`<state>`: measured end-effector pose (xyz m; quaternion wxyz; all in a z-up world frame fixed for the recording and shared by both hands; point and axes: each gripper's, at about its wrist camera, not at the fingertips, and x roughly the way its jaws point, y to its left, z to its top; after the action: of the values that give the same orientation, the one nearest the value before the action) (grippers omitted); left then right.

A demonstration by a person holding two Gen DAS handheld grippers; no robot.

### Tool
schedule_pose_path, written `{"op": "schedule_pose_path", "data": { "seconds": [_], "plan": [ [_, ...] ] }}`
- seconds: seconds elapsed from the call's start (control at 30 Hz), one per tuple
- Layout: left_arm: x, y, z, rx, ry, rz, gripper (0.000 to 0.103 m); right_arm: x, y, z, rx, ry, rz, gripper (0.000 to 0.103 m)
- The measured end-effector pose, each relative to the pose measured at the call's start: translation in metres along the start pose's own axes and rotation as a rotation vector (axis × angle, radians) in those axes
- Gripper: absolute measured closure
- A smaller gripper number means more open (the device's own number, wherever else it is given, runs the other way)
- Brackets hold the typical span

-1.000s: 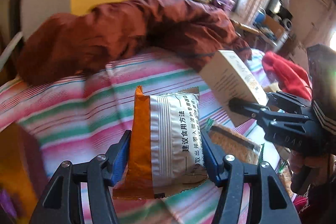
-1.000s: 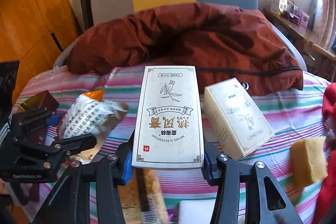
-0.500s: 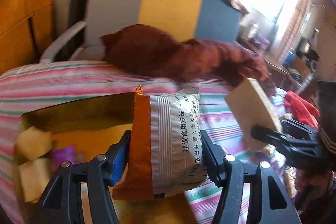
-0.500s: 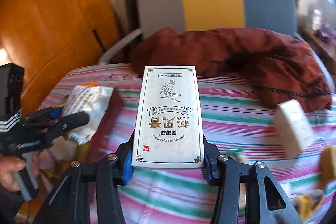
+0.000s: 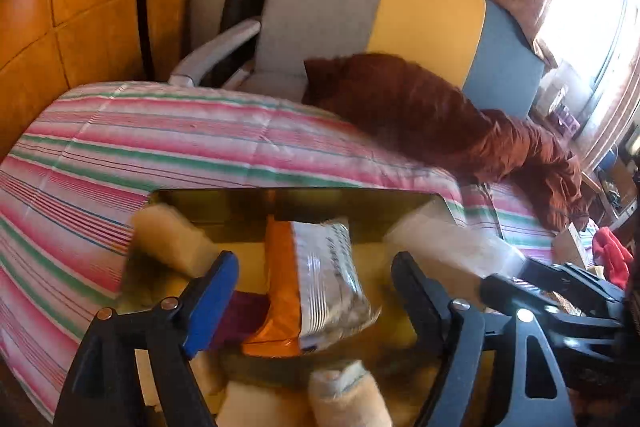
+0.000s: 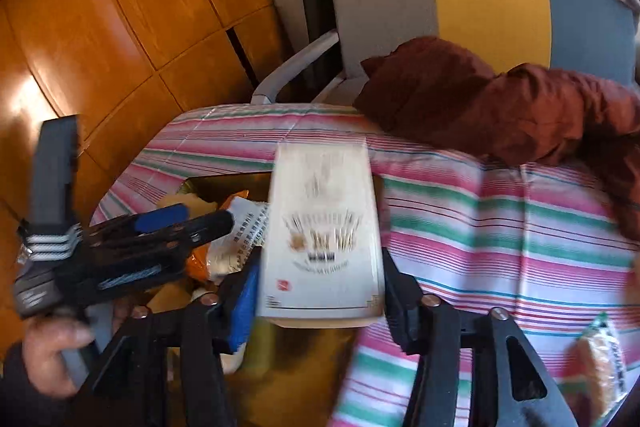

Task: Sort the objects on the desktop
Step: 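Place the snack packet into the tray while the right places the white box there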

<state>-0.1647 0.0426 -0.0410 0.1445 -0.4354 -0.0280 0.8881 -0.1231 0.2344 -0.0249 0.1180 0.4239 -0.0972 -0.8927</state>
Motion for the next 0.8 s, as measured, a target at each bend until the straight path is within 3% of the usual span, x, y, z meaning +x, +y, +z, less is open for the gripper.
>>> {"op": "schedule_pose_path", "data": {
  "seconds": [0.17, 0.23, 0.33, 0.7, 0.8],
  "plan": [
    [-0.022, 0.003, -0.016, 0.011, -0.050, 0.027, 0.027, 0.004, 0.008, -0.016, -0.034, 0.040, -0.009, 0.040],
    [-0.025, 0.000, -0.024, 0.030, -0.048, 0.040, 0.033, 0.000, 0.011, -0.025, -0.056, 0.049, -0.027, 0.040],
    [-0.029, -0.005, -0.036, 0.030, -0.043, 0.040, 0.033, -0.009, 0.009, -0.038, -0.074, 0.062, -0.033, 0.040],
    [-0.067, 0.005, -0.059, -0.016, -0.073, 0.010, 0.032, 0.001, 0.022, -0.048, -0.057, 0.122, 0.065, 0.040],
    [-0.079, 0.012, -0.062, -0.044, -0.088, -0.009, 0.031, 0.017, 0.030, -0.044, -0.053, 0.177, 0.143, 0.040]
  ]
}}
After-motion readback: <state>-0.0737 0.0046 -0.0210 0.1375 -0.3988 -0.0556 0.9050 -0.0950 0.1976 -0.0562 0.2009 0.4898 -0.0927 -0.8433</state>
